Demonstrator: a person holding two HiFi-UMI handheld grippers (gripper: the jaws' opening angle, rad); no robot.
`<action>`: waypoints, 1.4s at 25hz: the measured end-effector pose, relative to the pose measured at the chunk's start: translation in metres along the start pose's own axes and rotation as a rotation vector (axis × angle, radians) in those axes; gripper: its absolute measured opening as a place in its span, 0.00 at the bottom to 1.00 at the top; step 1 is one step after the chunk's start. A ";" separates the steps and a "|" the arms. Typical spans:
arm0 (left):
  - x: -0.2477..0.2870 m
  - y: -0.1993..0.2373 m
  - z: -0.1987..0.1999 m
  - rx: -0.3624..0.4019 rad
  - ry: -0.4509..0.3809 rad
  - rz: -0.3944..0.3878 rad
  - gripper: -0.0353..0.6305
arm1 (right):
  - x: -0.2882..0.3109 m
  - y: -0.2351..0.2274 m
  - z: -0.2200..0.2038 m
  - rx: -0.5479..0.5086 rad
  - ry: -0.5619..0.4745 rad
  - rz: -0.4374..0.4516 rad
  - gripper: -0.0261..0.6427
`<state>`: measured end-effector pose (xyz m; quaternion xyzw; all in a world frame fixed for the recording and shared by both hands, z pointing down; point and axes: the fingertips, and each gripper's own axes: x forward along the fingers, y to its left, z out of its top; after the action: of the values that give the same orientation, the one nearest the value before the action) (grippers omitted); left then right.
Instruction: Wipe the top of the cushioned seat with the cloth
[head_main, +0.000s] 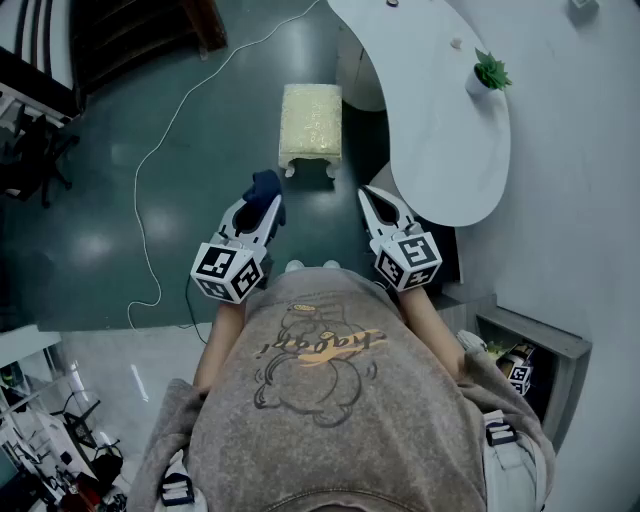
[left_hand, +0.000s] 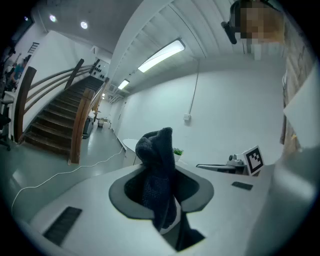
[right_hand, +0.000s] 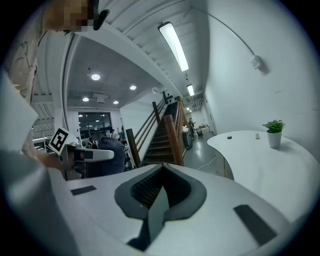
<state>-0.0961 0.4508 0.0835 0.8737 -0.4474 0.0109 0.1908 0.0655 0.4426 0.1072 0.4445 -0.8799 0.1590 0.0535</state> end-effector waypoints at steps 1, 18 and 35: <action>0.000 0.000 0.000 0.000 0.002 0.000 0.20 | 0.001 0.001 0.001 -0.001 -0.001 0.003 0.03; 0.022 -0.007 -0.005 -0.031 -0.016 0.066 0.20 | 0.005 -0.031 0.002 -0.008 0.003 0.044 0.04; 0.135 0.090 0.026 -0.042 0.031 0.012 0.20 | 0.113 -0.109 0.027 0.015 0.009 -0.045 0.04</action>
<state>-0.0898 0.2893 0.1138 0.8666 -0.4496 0.0161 0.2160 0.0866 0.2869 0.1336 0.4640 -0.8681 0.1665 0.0577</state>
